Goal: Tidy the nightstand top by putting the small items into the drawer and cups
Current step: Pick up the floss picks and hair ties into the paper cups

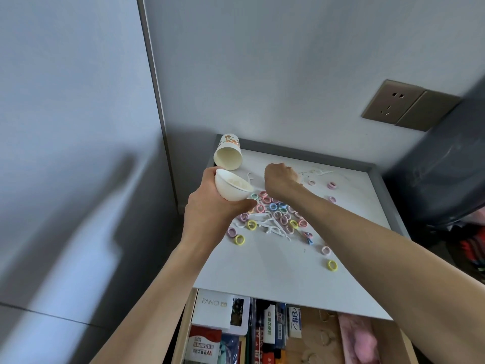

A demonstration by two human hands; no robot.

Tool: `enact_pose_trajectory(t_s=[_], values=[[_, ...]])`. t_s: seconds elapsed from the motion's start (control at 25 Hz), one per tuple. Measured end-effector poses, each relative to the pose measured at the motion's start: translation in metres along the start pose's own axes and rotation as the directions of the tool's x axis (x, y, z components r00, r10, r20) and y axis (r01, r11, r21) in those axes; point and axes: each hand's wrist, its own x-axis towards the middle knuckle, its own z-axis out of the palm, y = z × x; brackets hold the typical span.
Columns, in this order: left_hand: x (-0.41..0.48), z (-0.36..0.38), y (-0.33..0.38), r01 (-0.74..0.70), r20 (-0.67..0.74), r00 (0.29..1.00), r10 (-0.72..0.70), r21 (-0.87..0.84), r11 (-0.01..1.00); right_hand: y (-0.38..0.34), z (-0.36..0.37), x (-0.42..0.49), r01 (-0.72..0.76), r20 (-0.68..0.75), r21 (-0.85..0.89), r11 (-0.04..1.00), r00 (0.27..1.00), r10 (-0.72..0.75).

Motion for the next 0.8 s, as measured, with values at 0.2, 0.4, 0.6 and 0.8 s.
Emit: enact_pose_trajectory(t_s=[0.2,0.4,0.6,0.8], values=[[-0.001,-0.001,0.000,-0.001,0.005,1.000,0.001,0.002,1.000,0.020,-0.010,0.006,0.045,-0.096,0.243,0.969,0.995,-0.022],[0.000,0.005,0.001,0.001,0.036,0.999,-0.002,0.022,1.000,0.030,-0.063,-0.024,0.173,-0.246,0.767,0.619,0.969,0.034],[-0.003,0.020,0.000,-0.014,0.032,0.999,0.012,0.062,0.998,0.011,-0.069,-0.069,0.196,-0.185,0.959,0.205,0.980,-0.070],[-0.001,0.026,-0.002,-0.039,0.022,0.999,0.038,0.034,0.999,-0.007,-0.041,-0.093,0.149,-0.136,0.981,0.121,0.984,-0.112]])
